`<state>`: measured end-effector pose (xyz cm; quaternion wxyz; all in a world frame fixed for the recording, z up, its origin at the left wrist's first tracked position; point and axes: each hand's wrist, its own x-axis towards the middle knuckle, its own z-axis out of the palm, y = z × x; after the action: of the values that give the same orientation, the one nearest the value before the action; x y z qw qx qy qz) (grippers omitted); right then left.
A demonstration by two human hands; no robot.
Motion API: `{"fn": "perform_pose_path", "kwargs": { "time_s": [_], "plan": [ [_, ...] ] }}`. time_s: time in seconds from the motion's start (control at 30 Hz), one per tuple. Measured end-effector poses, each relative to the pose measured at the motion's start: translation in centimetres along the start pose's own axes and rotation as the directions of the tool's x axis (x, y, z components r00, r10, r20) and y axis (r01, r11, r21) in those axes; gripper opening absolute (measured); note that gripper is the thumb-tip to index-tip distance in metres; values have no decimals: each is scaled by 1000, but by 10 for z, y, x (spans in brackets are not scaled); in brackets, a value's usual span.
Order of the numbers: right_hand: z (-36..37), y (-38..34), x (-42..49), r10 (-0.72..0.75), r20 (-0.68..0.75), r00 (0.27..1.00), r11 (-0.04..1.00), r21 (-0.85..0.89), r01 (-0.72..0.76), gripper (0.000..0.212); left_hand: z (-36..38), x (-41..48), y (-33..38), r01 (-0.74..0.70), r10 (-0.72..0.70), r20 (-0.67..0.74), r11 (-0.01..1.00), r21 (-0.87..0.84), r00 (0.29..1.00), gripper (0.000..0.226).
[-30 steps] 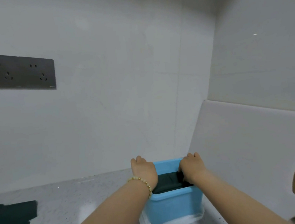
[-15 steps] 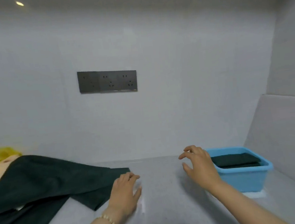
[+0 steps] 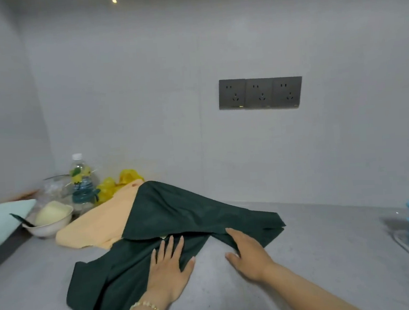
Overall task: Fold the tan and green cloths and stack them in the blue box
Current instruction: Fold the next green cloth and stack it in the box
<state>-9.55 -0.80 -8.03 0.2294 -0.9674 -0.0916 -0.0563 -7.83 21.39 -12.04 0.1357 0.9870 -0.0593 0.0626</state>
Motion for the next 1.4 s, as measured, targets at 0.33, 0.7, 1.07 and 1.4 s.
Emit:
{"fn": "perform_pose_path", "kwargs": {
  "time_s": [0.33, 0.7, 1.07, 1.4],
  "plan": [
    [25, -5, 66, 81, -89, 993, 981, -170, -95, 53, -18, 25, -54, -156, 154, -47, 986, -55, 987, 63],
    [9, 24, 63, 128, -138, 982, 987, -82, -141, 33, -43, 1, -2, -423, 399, -372, 906, 20, 838, 52],
    [-31, 95, -25, 107, -186, 977, 986, -108, -129, 30, -10, 33, 90, -352, 346, 103, 934, 52, 933, 68],
    [-94, 145, -102, 110, -333, 937, 975, -146, -167, 10, 2, -2, 179, -508, 507, 177, 860, -45, 843, 45]
  ]
}}
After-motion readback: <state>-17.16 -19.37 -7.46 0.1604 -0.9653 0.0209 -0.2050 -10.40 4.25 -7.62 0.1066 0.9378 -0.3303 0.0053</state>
